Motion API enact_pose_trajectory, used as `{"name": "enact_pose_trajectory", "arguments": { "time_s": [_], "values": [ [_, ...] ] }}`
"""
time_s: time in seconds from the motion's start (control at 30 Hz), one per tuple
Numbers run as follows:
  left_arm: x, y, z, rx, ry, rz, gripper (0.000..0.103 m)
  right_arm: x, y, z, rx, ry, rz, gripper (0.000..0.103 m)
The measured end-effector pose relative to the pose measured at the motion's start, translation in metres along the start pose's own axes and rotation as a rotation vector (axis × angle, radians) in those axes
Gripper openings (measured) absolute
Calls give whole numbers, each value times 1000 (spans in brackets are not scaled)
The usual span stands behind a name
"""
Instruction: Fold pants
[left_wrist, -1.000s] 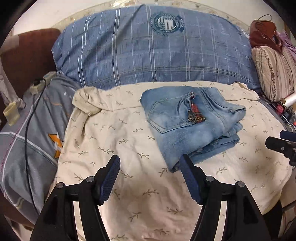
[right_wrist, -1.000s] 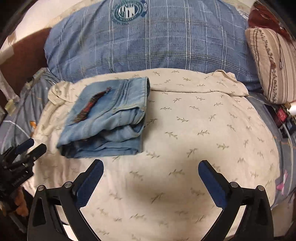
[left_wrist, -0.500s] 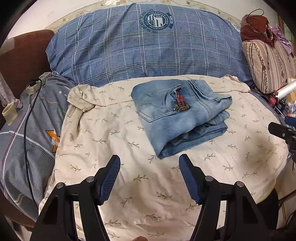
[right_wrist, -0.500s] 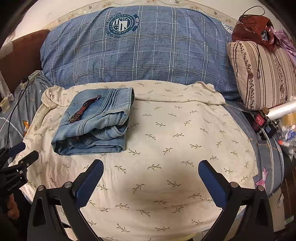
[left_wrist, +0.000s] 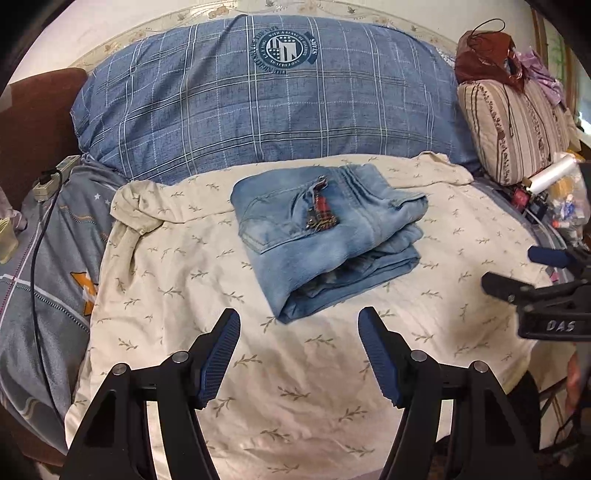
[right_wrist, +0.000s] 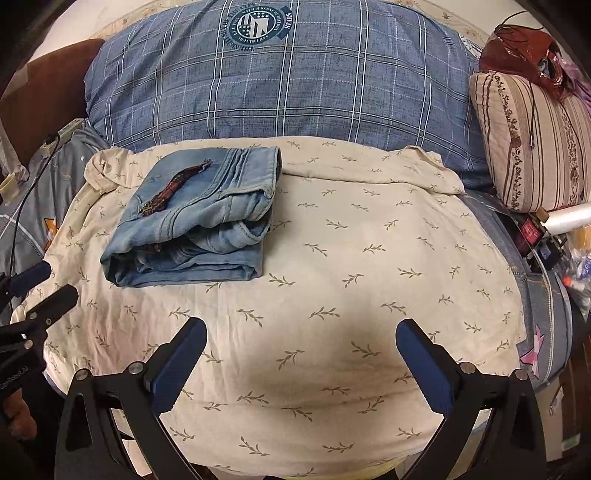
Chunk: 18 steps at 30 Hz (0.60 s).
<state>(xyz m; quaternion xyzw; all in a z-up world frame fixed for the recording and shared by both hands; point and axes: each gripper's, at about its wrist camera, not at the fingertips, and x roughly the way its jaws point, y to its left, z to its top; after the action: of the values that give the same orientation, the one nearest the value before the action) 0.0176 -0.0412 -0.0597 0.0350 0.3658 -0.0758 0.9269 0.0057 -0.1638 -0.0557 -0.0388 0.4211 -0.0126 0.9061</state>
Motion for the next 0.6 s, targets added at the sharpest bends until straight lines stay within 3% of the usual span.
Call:
{"name": "enact_pose_trajectory", "arguments": {
  "time_s": [0.17, 0.6],
  "values": [
    [-3, 0, 3, -15, 14, -37, 66, 5, 0, -1, 2, 17, -4, 103],
    [-7, 0, 4, -17, -18, -28, 66, 10, -6, -2, 21, 39, -2, 103]
  ]
}}
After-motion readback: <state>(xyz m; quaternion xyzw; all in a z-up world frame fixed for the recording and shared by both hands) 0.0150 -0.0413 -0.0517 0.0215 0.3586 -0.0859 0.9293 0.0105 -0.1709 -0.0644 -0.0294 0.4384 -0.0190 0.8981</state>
